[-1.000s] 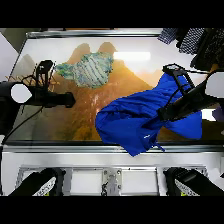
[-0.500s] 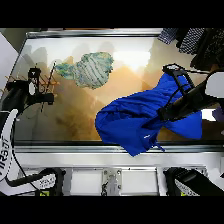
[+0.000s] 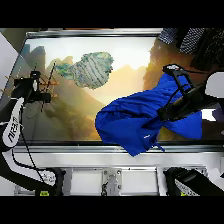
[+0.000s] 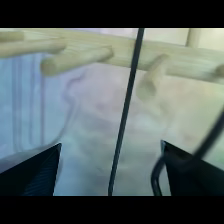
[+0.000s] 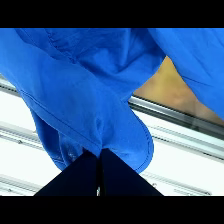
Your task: Fold the clothes and pants, and hang the long-sleeved shirts on hangers.
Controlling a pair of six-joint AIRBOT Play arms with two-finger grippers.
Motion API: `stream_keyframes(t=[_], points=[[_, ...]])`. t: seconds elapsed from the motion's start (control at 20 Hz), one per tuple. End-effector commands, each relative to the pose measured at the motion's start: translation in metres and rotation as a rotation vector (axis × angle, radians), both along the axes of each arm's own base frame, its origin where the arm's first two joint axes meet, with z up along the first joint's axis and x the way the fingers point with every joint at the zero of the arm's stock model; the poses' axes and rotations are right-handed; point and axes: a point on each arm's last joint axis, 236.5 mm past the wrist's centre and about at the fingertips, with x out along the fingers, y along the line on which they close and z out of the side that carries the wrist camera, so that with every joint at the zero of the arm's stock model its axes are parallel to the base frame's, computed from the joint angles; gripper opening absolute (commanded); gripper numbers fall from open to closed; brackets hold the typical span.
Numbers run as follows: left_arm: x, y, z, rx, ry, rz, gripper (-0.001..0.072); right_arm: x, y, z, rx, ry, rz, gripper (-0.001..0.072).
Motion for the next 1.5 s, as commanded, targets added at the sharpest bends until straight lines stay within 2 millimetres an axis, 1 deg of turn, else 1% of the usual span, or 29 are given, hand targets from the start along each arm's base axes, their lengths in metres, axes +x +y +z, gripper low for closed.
stream_keyframes(t=[0.0,0.1,0.3,0.35,0.4,0.45,0.55,0.6,0.7,0.75,0.85,0.95,1.0,1.1,1.3,1.35,1.45], points=[[0.005,0.004,-0.022,-0.001,0.040,0.004,0.0714,0.000,0.000,0.000,0.000,0.001,0.000,0.0012],[0.005,0.004,-0.031,-0.004,0.051,0.001,0.0714,0.000,0.000,0.000,0.000,0.001,0.000,0.0012],[0.010,-0.002,-0.037,-0.012,0.036,-0.015,0.0713,0.000,0.000,0.000,0.000,0.001,0.000,0.0012],[0.008,-0.002,-0.039,-0.012,0.040,-0.017,0.0591,0.000,0.000,0.000,0.000,0.001,0.000,0.0012],[0.006,-0.003,-0.041,-0.015,0.045,-0.016,0.0429,0.000,0.000,0.000,0.000,0.001,0.000,0.0013],[0.004,-0.003,-0.043,-0.016,0.052,-0.016,0.0304,0.000,0.000,0.000,0.000,0.001,0.000,0.0012],[0.002,-0.003,-0.043,-0.016,0.056,-0.015,0.0110,0.000,0.000,0.000,0.000,0.001,0.000,0.0012],[0.003,-0.003,-0.043,-0.015,0.056,-0.015,0.0059,0.000,0.000,0.000,0.000,0.001,0.000,0.0012],[0.003,-0.006,-0.043,-0.015,0.057,-0.020,0.0048,0.000,0.000,0.000,0.000,0.001,0.000,0.0012],[0.003,-0.006,-0.042,-0.014,0.057,-0.021,0.0006,0.000,0.000,0.000,0.000,0.001,0.000,0.0012],[0.006,-0.008,-0.037,-0.011,0.044,-0.028,0.0010,0.000,0.000,0.000,0.000,0.001,0.000,0.0012],[0.011,-0.009,-0.020,0.000,0.010,-0.037,0.0009,0.000,0.000,0.000,0.000,0.001,0.000,0.0013],[0.014,-0.009,-0.006,0.005,-0.019,-0.037,0.0009,0.000,0.000,0.000,0.000,0.001,0.000,0.0012],[0.017,-0.008,0.029,0.015,-0.082,-0.031,0.0009,0.000,0.000,0.000,0.000,0.001,0.000,0.0012],[0.005,-0.010,0.103,0.033,-0.178,-0.024,0.0009,0.000,0.000,0.000,0.000,0.001,0.000,0.0012],[0.002,-0.016,0.118,0.024,-0.199,-0.042,0.0009,0.000,0.000,0.000,0.000,0.001,0.001,0.0012],[-0.005,-0.044,0.147,-0.037,-0.233,-0.119,0.0010,0.000,0.000,0.000,0.000,0.001,0.000,0.0012]])
